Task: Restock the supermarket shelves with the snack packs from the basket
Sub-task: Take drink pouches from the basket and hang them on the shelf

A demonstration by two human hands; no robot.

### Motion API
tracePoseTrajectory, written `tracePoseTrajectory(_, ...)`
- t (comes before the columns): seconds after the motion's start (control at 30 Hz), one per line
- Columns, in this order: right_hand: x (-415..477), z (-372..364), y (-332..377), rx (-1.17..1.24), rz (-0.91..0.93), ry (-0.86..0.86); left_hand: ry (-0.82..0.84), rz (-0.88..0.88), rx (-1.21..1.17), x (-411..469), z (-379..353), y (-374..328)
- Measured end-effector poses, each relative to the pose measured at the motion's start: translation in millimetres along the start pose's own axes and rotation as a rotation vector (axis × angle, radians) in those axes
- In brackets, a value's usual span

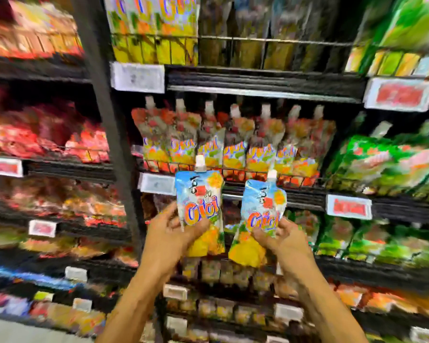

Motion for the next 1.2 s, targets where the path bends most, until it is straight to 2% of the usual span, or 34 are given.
tracePoseTrajectory(0.3, 17, -28, 167, 0.006, 0.321, 0.106, 0.036, -0.445, 0.194, 26, -22, -171)
tracePoseTrajectory(0.53, 22, -35, 220, 0.167, 0.344, 0.177, 0.008, -0.598, 0.188, 51, -50, -260)
tracePoseTrajectory(0.73, 29, -34, 249, 0.002, 0.432, 0.079, -0.056, -0.846, 0.250, 82, -89, -343)
tracePoseTrajectory(0.9, 25, -39, 256, -0.055, 0.469, 0.087, -0.097, -0.886, 0.305, 118, -109, -356)
tracePoseTrajectory(1.03, 25, -36, 253, -0.044, 0.459, 0.085, -0.128, -0.839, 0.431, 135, -113, -338)
tracePoseTrajectory(1.2, 27, -29, 256, -0.045, 0.458, 0.047, -0.225, -0.874, 0.623, 135, -105, -327)
Point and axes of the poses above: each hand's wrist, its own x-axis towards the middle knuckle, its own z-axis out of the back of the hand, y = z × x, the point moved 10 cm from there along x, towards the middle knuckle, and after that the axes turned 5 degrees about -x, right-handed, at the moved point
